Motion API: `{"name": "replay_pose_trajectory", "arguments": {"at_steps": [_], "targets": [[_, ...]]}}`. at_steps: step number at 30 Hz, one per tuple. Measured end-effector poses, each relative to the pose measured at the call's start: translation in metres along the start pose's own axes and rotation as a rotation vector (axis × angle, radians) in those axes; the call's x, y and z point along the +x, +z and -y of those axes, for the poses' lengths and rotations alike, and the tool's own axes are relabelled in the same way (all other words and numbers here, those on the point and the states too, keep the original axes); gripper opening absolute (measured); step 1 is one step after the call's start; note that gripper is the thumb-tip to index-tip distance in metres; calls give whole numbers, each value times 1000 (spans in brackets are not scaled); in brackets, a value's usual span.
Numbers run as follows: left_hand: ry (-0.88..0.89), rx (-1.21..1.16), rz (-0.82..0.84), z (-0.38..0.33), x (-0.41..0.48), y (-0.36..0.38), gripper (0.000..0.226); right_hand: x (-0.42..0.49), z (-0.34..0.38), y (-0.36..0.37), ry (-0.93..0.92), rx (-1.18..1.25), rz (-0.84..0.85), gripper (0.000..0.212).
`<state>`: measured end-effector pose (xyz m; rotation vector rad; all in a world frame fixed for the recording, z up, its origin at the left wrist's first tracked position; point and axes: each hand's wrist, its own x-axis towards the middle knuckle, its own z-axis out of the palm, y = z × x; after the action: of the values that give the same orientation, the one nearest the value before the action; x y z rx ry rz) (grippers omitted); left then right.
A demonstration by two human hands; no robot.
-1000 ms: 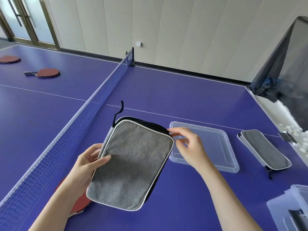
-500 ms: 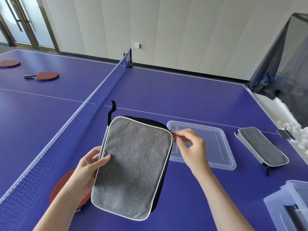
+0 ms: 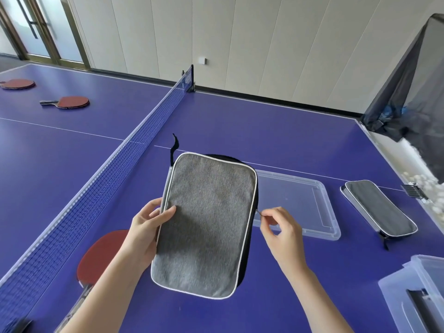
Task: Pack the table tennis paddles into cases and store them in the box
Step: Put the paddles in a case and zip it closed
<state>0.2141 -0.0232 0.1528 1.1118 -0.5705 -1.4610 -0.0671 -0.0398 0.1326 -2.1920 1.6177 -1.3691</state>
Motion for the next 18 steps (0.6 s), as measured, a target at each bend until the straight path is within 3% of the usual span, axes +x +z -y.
{"name": "replay_pose_trajectory", "arguments": {"at_steps": [8,13,18], "targets": [[-66,-59,-202,14,17,6,16,-46,2,0,141,58,56,20],[-88,-198,-358,21,25,13,38,-70,7,-2,208,22,60,22],[-96,-256,-522,37,27,32,35,-96,20,7,330,31,51,25]]}}
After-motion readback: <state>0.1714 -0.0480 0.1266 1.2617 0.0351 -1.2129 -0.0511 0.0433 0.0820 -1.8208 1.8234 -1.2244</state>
